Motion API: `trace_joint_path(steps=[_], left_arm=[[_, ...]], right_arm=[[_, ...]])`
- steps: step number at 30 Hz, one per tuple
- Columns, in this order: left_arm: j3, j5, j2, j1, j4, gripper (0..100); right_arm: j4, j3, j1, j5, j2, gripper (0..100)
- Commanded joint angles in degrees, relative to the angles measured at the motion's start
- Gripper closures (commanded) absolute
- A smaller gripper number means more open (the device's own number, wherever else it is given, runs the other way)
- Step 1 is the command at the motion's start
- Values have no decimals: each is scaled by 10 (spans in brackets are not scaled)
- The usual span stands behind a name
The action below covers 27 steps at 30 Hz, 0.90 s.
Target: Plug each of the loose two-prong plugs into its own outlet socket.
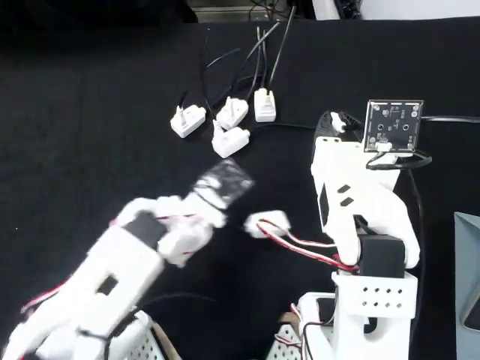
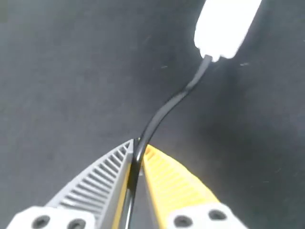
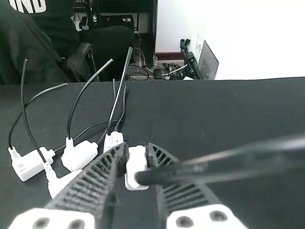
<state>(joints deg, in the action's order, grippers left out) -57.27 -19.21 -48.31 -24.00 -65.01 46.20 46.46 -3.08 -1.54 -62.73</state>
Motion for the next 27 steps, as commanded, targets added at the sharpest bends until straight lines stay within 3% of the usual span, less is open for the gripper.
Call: trace_joint_path(steps=[1,7,12,14,16,20,27], left_arm=[[-32,-53,-100,87,-49,973],[-147,-137,-237,236,-74,972],[-182,-152,-348,320,-119,970],[-181,-169,-391,336,-133,945],[-185,-184,-433,346,-144,852],[-211,-124,-504,373,-142,643],[-251,-120,-560,382,-142,650]], right_arm=[[-11,-2,1,6,-8,987],[-15,15,46,2,-7,987],[-11,17,52,2,-7,987],[-11,22,53,2,-6,987],[-10,28,74,1,5,987],[29,10,142,1,72,987],[74,-19,258,7,197,987]])
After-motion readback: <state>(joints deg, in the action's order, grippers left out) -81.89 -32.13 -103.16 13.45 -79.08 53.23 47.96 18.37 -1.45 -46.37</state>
